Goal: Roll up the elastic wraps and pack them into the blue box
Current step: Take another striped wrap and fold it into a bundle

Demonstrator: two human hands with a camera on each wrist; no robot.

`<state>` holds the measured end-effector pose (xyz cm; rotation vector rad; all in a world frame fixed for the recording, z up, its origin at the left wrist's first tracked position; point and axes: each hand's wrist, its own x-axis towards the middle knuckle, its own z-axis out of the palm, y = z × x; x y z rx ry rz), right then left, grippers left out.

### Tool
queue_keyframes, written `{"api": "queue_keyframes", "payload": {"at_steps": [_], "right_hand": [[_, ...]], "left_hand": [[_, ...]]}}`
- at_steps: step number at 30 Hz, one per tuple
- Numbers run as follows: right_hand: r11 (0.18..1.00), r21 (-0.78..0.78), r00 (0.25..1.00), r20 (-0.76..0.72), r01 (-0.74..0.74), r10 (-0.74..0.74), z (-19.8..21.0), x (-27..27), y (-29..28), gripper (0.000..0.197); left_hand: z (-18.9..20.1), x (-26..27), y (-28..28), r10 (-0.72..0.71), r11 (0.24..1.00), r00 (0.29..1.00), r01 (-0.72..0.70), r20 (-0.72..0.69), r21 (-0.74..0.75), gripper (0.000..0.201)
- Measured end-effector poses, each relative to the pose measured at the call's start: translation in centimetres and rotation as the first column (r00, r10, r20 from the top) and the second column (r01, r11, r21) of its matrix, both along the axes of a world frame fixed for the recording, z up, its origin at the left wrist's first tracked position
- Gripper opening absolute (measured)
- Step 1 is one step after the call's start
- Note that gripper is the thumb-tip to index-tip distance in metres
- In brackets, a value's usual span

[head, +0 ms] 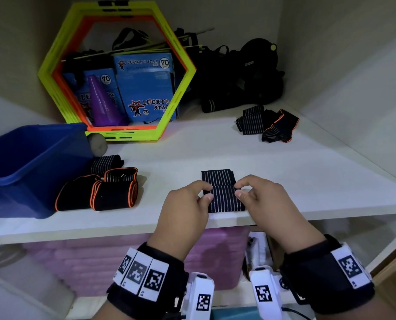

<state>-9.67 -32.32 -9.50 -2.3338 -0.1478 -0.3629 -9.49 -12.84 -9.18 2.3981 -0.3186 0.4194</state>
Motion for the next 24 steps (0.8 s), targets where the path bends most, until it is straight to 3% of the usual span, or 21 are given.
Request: {"api": "queue_keyframes", "payload": {"at_steps": [4, 7, 9, 11, 13, 16, 22, 24], "right_hand": [[0.996, -0.083, 0.999, 0.0, -0.034, 0.034, 0.0, -0.2, 0.1, 0.017], [0.987, -0.14, 0.997, -0.018, -0.082, 0.08, 0.4, -0.7, 0.2, 0.036], [0.97, -0.207, 0.992, -0.048, -0.125, 0.117, 0.6, -0.5, -0.1, 0.052], [0.956, -0.242, 0.985, -0.066, -0.168, 0.157, 0.8, -0.1, -0.4, 0.052], [0.955, -0.228, 0.98, -0.098, -0.189, 0.171, 1.1, 0.2, -0.6, 0.045], [0.971, -0.152, 0.977, -0.14, -0.184, 0.163, 1.2, 0.5, -0.8, 0.029], [0.995, -0.055, 0.99, -0.117, -0.089, 0.082, 1.0, 1.2, -0.6, 0.006], [0.997, -0.039, 0.992, -0.111, -0.064, 0.059, 1.0, 1.3, -0.4, 0.015]], "left_hand": [[-0.1, 0.3, 0.1, -0.002, 0.996, 1.0, 0.003, -0.015, 0.089, 0.02], [-0.2, -0.1, 0.1, -0.057, 0.959, 0.996, 0.035, 0.07, 0.282, 0.028], [-0.1, -0.5, 0.1, -0.115, 0.928, 0.992, 0.091, 0.045, 0.36, 0.04], [-0.2, -0.5, 0.2, -0.134, 0.922, 0.991, 0.134, -0.025, 0.362, 0.055], [-0.1, -0.3, 0.5, -0.136, 0.943, 0.987, 0.154, -0.081, 0.297, 0.06], [0.2, 0.1, 0.9, -0.147, 0.981, 0.978, 0.163, -0.146, 0.103, 0.046], [0.1, 1.1, 1.4, -0.079, 0.974, 0.972, 0.028, -0.221, -0.225, 0.041], [0.0, 1.2, 1.0, -0.023, 0.96, 0.976, -0.038, -0.214, -0.276, 0.032]]}}
